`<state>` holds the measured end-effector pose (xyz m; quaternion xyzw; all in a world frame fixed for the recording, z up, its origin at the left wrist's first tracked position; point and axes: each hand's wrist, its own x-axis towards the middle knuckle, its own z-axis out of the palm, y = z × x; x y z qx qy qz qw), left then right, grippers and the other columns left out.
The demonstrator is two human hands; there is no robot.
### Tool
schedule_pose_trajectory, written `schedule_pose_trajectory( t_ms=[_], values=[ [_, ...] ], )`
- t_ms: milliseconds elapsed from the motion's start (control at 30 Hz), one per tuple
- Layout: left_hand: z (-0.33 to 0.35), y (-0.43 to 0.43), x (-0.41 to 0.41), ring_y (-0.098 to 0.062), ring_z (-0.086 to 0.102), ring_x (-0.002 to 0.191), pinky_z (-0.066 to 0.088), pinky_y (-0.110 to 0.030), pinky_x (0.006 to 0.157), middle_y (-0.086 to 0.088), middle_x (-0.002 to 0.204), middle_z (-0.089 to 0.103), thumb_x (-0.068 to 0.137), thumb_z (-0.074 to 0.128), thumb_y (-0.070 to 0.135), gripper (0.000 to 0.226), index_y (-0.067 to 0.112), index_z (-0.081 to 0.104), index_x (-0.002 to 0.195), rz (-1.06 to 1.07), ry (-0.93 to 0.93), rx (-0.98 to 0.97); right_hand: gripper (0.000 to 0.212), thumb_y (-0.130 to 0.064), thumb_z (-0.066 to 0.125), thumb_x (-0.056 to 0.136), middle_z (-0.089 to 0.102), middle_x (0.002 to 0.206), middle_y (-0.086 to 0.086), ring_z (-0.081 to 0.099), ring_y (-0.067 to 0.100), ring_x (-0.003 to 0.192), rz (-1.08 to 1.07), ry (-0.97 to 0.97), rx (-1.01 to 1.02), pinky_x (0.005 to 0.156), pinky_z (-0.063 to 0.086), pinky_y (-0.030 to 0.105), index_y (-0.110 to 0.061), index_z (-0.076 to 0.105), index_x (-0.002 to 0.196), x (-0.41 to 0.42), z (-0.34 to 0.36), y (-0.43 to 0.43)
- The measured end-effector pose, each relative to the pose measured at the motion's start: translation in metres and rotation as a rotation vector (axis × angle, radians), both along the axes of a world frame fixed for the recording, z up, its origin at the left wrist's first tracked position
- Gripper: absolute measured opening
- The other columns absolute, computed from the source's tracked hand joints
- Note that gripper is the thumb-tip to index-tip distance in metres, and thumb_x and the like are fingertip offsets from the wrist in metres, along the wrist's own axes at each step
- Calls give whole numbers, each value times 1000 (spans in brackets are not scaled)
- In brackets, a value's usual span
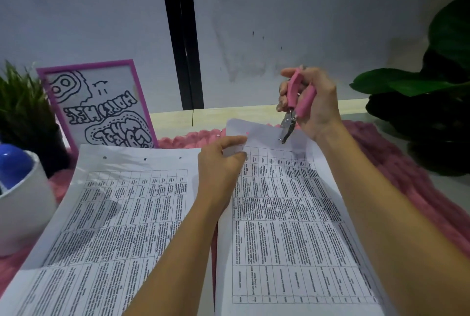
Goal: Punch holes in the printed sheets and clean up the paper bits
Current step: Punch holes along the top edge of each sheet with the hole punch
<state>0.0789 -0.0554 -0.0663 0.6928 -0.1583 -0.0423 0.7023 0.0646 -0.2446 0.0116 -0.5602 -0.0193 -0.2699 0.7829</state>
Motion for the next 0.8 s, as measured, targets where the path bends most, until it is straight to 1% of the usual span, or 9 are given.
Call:
schedule_pose_trajectory(
  t_ms=[67, 200, 233, 300, 333, 433, 500, 700, 800],
  values=[
    [2, 0, -1, -24, 68, 102, 57, -50, 87, 6, 107, 70, 71, 69, 17, 31, 32, 73, 98, 26, -51, 16, 40, -29, 50, 82, 57, 72, 12, 49, 21, 54, -18, 12, -17, 55, 48, 30, 1, 57, 106, 2, 0, 3],
    [3, 0, -7, -14, 57, 110, 52, -41, 95, 10, 116, 57, 80, 72, 16, 32, 32, 62, 107, 103, -281, 143, 40, -30, 52, 79, 56, 70, 10, 49, 20, 53, -18, 31, -52, 53, 47, 29, 1, 57, 105, 2, 3, 5],
    [2, 0, -7, -15, 58, 109, 52, -42, 94, 9, 116, 58, 81, 72, 16, 33, 32, 61, 107, 101, -284, 153, 40, -30, 53, 78, 56, 70, 11, 49, 20, 53, -25, 42, -71, 52, 47, 29, 1, 58, 104, 1, 3, 4],
    [1, 3, -4, -20, 63, 104, 56, -47, 89, 6, 114, 63, 80, 71, 12, 33, 34, 63, 103, 89, -218, 134, 39, -29, 54, 75, 56, 70, 12, 48, 21, 53, -35, 67, -113, 51, 46, 29, -1, 60, 101, 2, 5, 3],
    [1, 4, -3, -21, 64, 102, 57, -46, 87, 5, 112, 64, 81, 70, 8, 32, 32, 64, 101, 89, -186, 125, 38, -29, 55, 75, 55, 71, 12, 48, 21, 53, -46, 77, -129, 51, 45, 29, -2, 61, 100, 2, 6, 1],
    [3, 6, -1, -19, 65, 100, 58, -35, 85, 6, 107, 66, 83, 68, -1, 33, 24, 65, 103, 86, -134, 93, 37, -29, 57, 73, 56, 70, 12, 48, 20, 53, -90, 102, -147, 50, 43, 29, -2, 62, 97, -1, 6, -10],
    [4, 6, -2, -18, 66, 99, 58, -32, 84, 7, 105, 66, 82, 68, -4, 34, 23, 65, 103, 76, -124, 67, 35, -29, 57, 72, 55, 68, 12, 47, 19, 51, -117, 106, -128, 49, 42, 28, -3, 63, 94, -3, 3, -17],
    [6, 7, -3, -18, 68, 96, 58, -36, 86, 6, 101, 67, 83, 66, -9, 36, 24, 65, 99, 62, -84, 6, 32, -27, 55, 72, 54, 66, 10, 46, 18, 49, -203, 116, -79, 47, 38, 26, -3, 63, 92, -7, -4, -32],
    [6, 6, -3, -20, 68, 97, 58, -35, 85, 5, 101, 68, 82, 67, -9, 37, 24, 65, 98, 61, -77, -5, 28, -27, 55, 71, 53, 64, 10, 43, 19, 48, -231, 97, -17, 48, 36, 26, -4, 62, 87, -8, -7, -33]
  ],
)
